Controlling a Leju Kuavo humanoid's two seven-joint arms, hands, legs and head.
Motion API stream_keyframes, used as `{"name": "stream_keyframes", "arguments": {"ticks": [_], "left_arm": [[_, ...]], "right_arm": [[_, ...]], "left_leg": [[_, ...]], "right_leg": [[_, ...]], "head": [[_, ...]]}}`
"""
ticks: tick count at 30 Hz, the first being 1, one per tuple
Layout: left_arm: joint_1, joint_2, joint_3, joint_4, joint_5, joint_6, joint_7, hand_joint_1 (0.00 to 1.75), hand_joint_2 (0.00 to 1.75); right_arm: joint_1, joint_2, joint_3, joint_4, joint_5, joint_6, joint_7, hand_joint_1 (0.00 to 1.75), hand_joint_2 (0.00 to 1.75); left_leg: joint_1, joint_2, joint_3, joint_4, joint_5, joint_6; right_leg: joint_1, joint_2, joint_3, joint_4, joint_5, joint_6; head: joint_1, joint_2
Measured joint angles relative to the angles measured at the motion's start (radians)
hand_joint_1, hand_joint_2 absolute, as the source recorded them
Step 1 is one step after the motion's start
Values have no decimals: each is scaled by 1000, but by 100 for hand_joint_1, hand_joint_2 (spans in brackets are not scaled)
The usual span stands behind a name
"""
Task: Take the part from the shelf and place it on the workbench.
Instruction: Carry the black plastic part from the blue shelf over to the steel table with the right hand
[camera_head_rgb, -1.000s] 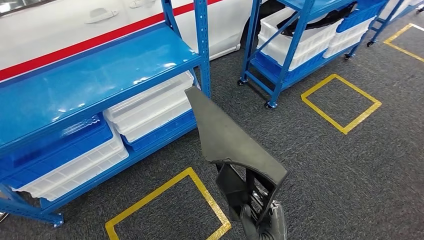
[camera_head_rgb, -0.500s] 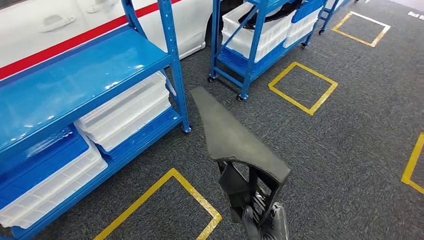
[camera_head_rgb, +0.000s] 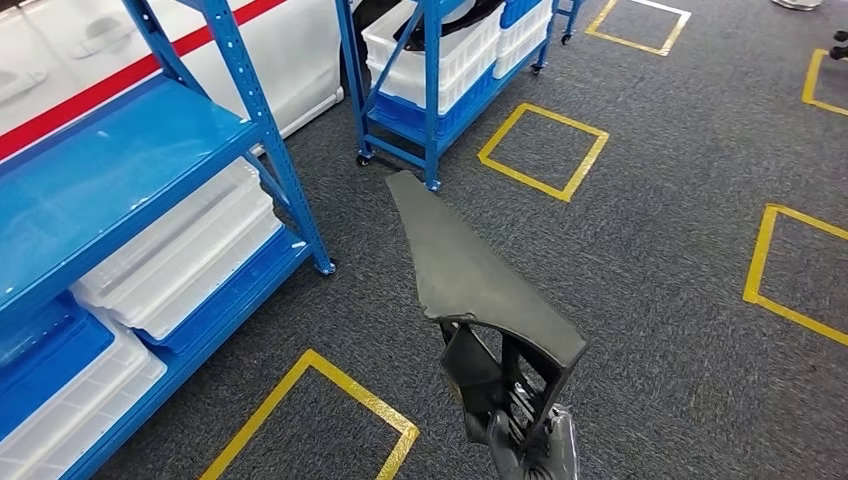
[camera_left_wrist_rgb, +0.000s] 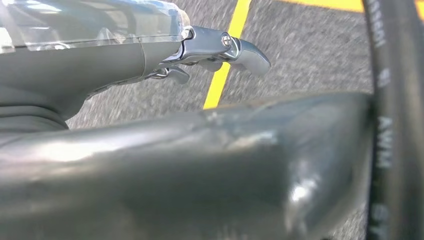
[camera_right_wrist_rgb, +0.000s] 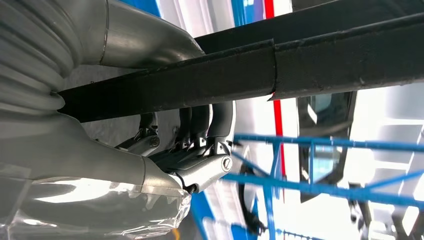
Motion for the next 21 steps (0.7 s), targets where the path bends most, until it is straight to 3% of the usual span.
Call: {"name": "stream_keyframes", "arguments": {"ticks": [2,4,6,7,9,10,11,12,13,14,15,17,19,21], "left_arm": [[-1,-2,0,0,-4,10,1,0,0],[-3,-2,0,0,-6,3,1,0,0],[-7,-3,0,0,-6,-9,1,0,0],[-10,-3,0,0,-6,-15,1,0,0],[-12,-3,0,0,-6,-24,0,0,0],[-11,-3,0,0,-6,-27,0,0,0],[-10,-2,0,0,-6,-28,0,0,0],[-8,-1,0,0,-5,-30,1,0,0],[-8,0,0,0,-5,-32,2,0,0],[-9,2,1,0,-3,-33,2,0,0],[-10,2,3,0,0,-35,2,0,0],[-12,6,9,0,5,-38,2,0,0],[-12,9,15,-1,7,-40,2,0,0],[-14,11,16,-1,7,-44,2,0,0]], "right_arm": [[1,1,-1,-4,2,-1,0,175,175],[1,2,-1,-9,2,-1,0,175,175],[3,3,-2,-12,3,-1,1,175,175],[5,3,-2,-13,3,0,1,175,175],[4,2,-3,-16,3,0,1,175,175],[3,2,-3,-17,2,0,1,175,175],[2,2,-3,-17,2,0,1,175,175],[2,2,-3,-17,2,1,2,175,175],[3,2,-3,-17,2,1,2,175,175],[3,2,-3,-17,1,2,2,175,175],[3,2,-4,-17,0,3,2,175,175],[2,2,-4,-18,-2,4,3,175,175],[1,2,-4,-18,-4,5,3,175,175],[2,2,-5,-18,-5,4,4,175,175]], "left_leg": [[0,-48,60,-133,61,12],[-2,-82,87,-198,74,17],[-3,-66,90,-212,78,22],[-2,-52,93,-220,84,27],[2,-22,97,-238,97,38],[0,-6,98,-240,99,41],[-1,10,96,-241,99,43],[-2,27,95,-240,99,43],[-3,43,94,-239,97,43],[-2,58,94,-237,95,40],[-1,71,94,-235,92,37],[-2,93,95,-224,81,24],[-6,113,96,-215,70,12],[-5,132,102,-215,66,1]], "right_leg": [[0,26,1,3,1,3],[-4,50,-7,5,7,12],[-8,74,-16,2,15,28],[-7,66,-21,6,13,33],[-2,11,-47,56,-22,40],[-3,-25,-72,110,-55,42],[-6,-45,-102,173,-88,46],[-11,-55,-128,228,-110,50],[-16,-60,-140,258,-115,54],[-20,-65,-134,251,-101,58],[-24,-74,-109,208,-73,61],[-25,-120,-38,81,-25,62],[-18,-148,-4,15,-15,50],[-12,-129,-6,11,-17,34]], "head": [[0,0],[0,0],[0,0],[0,0],[0,0],[0,0],[0,0],[0,0],[0,0],[0,0],[0,0],[0,0],[0,0],[0,0]]}}
